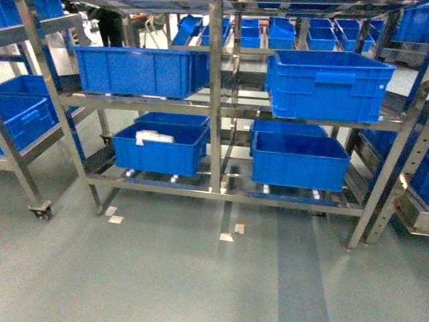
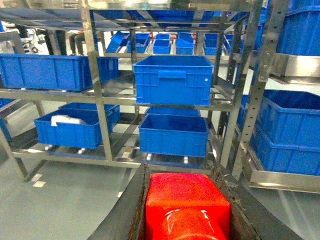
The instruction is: Pick red block from blue box to shelf
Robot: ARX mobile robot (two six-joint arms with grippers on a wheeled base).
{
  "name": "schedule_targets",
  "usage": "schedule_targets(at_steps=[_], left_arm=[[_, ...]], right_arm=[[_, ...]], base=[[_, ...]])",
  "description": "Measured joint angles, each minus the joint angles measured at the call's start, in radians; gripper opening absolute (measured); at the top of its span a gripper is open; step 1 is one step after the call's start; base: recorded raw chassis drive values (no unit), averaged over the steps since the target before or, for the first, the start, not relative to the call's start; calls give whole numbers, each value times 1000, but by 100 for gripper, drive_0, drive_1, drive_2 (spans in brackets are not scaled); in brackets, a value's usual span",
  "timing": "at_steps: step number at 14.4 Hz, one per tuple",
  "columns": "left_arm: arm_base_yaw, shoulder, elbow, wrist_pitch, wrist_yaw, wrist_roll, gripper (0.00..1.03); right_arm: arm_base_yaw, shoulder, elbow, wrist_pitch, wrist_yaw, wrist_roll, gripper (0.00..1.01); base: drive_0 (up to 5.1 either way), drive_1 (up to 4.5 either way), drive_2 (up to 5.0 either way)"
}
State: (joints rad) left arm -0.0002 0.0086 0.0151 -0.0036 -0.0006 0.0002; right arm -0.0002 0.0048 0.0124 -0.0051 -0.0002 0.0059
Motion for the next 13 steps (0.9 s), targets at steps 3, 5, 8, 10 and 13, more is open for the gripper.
schedule_targets(at_steps=[3,5,8,10,13], left_arm=[[0,0,0,0,0,0,98],[0,0,0,0,0,0,98],[-1,0,0,-1,3,0,98],[-1,0,0,0,1,0,98],[-1,0,0,0,0,0,98]], right_arm=[[0,0,0,0,0,0,28],[0,0,0,0,0,0,28],[-1,0,0,1,0,0,28],[0,0,0,0,0,0,28],[0,0,0,1,0,0,28]], base=[[-162,-162,-162],[-162,-162,-162],[-162,-162,-162],[-162,-162,-162],[-162,-162,-162]])
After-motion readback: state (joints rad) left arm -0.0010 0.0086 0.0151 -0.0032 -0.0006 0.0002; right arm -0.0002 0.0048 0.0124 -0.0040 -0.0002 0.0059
